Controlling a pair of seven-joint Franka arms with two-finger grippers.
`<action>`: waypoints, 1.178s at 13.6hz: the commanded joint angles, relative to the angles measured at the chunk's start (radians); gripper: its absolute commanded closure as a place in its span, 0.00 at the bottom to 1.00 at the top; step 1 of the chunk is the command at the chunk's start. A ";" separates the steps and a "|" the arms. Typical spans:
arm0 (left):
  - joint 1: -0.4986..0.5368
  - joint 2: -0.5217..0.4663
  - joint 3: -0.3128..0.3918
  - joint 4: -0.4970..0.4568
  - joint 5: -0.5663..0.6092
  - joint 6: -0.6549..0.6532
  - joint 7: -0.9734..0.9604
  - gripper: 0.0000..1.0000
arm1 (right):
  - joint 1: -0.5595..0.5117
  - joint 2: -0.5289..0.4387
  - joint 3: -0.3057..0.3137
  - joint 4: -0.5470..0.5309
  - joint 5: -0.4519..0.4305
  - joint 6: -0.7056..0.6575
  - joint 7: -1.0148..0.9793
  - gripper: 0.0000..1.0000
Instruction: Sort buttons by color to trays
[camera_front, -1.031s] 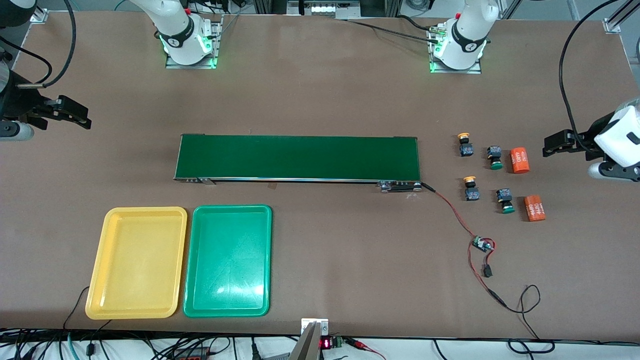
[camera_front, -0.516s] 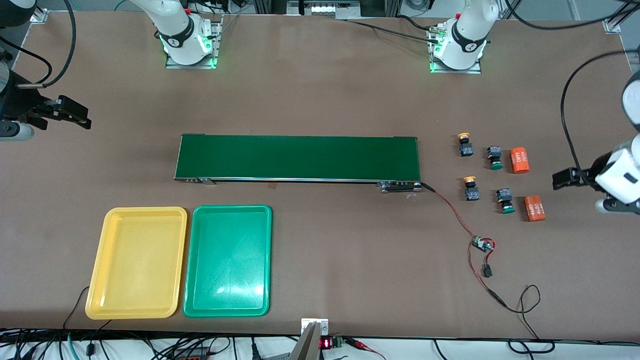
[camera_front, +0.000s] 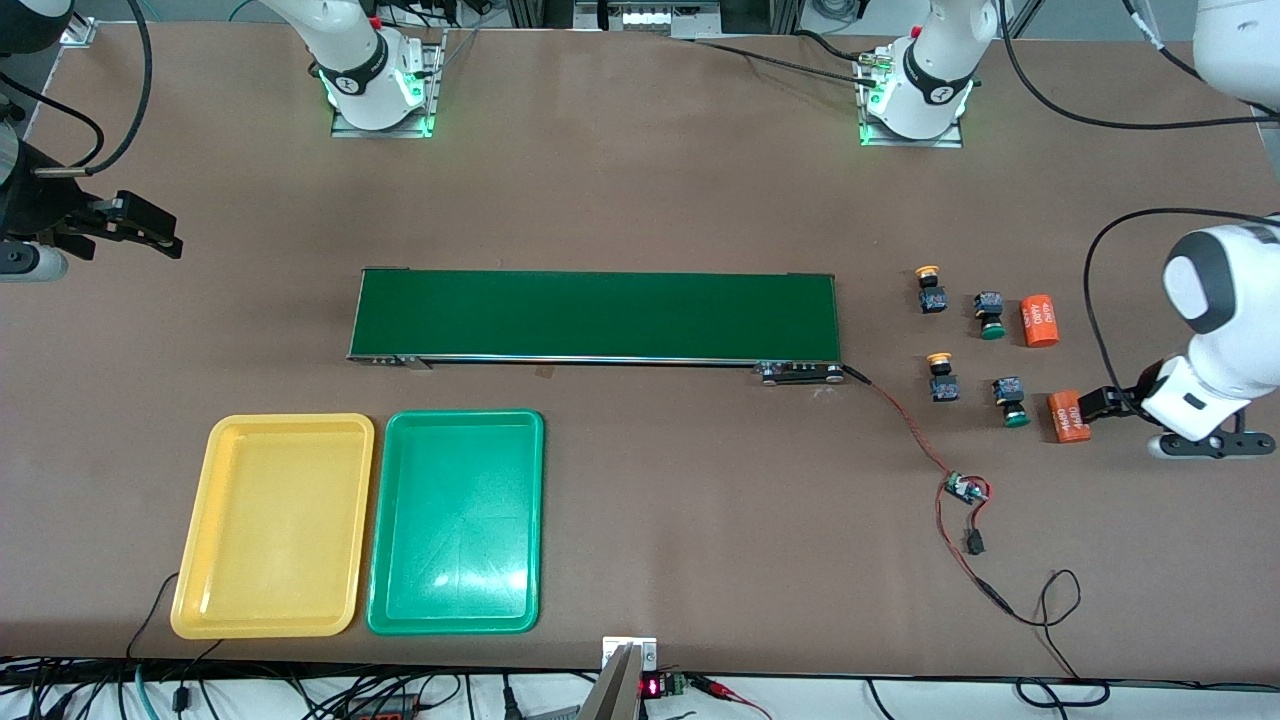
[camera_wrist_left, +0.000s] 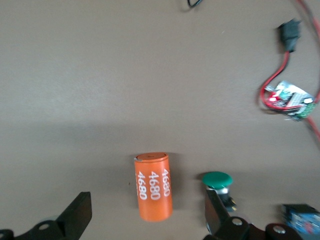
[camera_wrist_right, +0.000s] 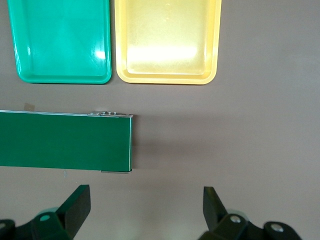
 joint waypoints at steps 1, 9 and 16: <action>0.014 0.019 -0.005 -0.102 0.017 0.164 0.017 0.00 | -0.001 -0.021 0.001 -0.018 0.000 0.008 0.007 0.00; 0.050 0.117 -0.007 -0.127 0.017 0.269 0.017 0.20 | -0.002 -0.019 0.001 -0.018 0.000 0.014 0.007 0.00; 0.045 0.041 -0.017 -0.040 0.017 0.030 0.082 0.73 | -0.002 -0.018 0.001 -0.019 0.000 0.020 0.007 0.00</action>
